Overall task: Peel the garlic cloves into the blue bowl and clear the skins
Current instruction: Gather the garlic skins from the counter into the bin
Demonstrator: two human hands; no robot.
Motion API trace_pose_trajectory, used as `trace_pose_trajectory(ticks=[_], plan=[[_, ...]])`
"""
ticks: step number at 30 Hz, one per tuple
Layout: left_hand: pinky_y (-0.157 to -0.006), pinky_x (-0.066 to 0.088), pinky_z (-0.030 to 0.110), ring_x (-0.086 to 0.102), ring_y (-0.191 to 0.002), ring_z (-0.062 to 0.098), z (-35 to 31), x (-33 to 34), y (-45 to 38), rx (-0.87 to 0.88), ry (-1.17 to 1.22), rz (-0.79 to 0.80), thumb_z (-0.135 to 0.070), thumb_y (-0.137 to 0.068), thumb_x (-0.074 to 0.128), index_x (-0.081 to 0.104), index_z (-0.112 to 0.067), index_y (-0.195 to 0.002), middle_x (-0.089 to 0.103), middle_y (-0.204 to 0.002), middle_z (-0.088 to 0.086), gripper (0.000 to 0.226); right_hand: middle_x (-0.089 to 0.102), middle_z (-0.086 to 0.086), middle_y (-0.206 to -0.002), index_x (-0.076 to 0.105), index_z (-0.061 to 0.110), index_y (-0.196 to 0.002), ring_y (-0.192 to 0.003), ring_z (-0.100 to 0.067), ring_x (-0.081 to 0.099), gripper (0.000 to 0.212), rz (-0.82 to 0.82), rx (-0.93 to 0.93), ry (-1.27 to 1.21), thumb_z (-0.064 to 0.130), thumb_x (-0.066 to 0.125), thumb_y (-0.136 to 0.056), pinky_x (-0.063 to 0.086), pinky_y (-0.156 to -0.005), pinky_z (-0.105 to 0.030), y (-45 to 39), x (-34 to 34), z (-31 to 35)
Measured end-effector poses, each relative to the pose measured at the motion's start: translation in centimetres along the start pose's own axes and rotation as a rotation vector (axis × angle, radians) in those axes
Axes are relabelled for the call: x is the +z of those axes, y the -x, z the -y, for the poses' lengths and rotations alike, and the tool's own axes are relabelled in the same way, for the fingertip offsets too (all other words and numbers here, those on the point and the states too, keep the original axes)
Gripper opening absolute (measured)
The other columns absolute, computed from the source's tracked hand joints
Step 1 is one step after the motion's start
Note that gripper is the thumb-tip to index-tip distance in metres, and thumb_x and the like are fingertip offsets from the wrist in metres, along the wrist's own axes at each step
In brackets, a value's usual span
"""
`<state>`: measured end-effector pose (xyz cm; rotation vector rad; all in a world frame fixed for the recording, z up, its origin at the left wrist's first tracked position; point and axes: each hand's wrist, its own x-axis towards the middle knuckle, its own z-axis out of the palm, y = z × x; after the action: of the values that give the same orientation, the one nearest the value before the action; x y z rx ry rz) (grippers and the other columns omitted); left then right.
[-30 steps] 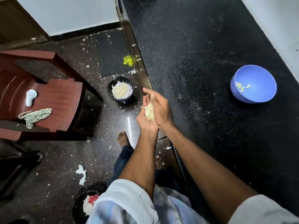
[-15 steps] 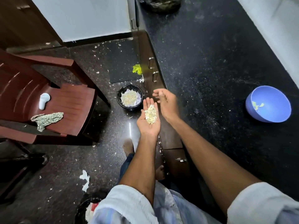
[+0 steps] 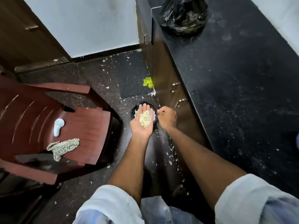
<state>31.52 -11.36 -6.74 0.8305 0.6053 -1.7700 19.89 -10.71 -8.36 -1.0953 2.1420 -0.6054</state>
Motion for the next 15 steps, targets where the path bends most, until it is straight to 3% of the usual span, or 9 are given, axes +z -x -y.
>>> trace_pose_trajectory(ticks=[2, 6, 9, 12, 15], plan=[[-0.113, 0.041, 0.042, 0.050, -0.145, 0.027, -1.1, 0.4, -1.6, -0.004, 0.011, 0.018, -0.019, -0.116, 0.027, 0.068, -0.005, -0.118, 0.068, -0.129, 0.016, 0.044, 0.078, -0.006, -0.104, 0.079, 0.014, -0.091, -0.105, -0.034, 0.067, 0.027, 0.044, 0.045, -0.012, 0.006, 0.053, -0.089, 0.052, -0.094, -0.036, -1.8, 1.6, 1.0], [-0.119, 0.041, 0.041, 0.051, -0.144, 0.027, -4.2, 1.1, -8.3, -0.001, -0.110, -0.088, -0.021, -0.116, 0.026, 0.068, -0.006, -0.116, 0.064, -0.136, 0.010, 0.045, 0.076, -0.015, -0.106, 0.078, 0.004, -0.098, -0.103, -0.032, 0.068, 0.023, 0.048, 0.164, -0.039, 0.009, 0.056, -0.093, 0.050, -0.079, -0.032, -7.4, 6.2, 1.1], [-0.122, 0.040, 0.040, 0.057, -0.139, 0.026, -5.8, -0.1, -13.3, 0.005, -0.220, -0.190, -0.021, -0.115, 0.027, 0.069, -0.009, -0.117, 0.066, -0.134, 0.008, 0.043, 0.077, -0.017, -0.105, 0.078, 0.002, -0.099, -0.101, -0.033, 0.071, 0.019, 0.075, 0.250, -0.039, 0.010, 0.063, -0.091, 0.058, -0.083, -0.034, -11.7, 10.1, -0.5], [-0.118, 0.045, 0.039, 0.068, -0.119, 0.025, -7.7, -1.9, -19.3, 0.007, -0.286, -0.255, -0.022, -0.115, 0.026, 0.068, -0.013, -0.123, 0.071, -0.127, 0.009, 0.044, 0.076, -0.018, -0.106, 0.076, 0.004, -0.103, -0.103, -0.036, 0.072, 0.028, 0.175, 0.348, -0.062, 0.021, 0.061, -0.088, 0.060, -0.089, -0.042, -16.6, 14.8, -3.1], [-0.101, 0.054, 0.039, 0.070, -0.098, 0.023, -8.6, -4.3, -26.0, 0.010, -0.408, -0.363, -0.021, -0.114, 0.024, 0.069, -0.015, -0.113, 0.073, -0.113, 0.008, 0.045, 0.074, -0.017, -0.109, 0.073, 0.006, -0.108, -0.103, -0.037, 0.071, 0.045, 0.252, 0.430, -0.164, 0.034, 0.053, -0.078, 0.059, -0.094, -0.049, -22.5, 20.8, -8.0]])
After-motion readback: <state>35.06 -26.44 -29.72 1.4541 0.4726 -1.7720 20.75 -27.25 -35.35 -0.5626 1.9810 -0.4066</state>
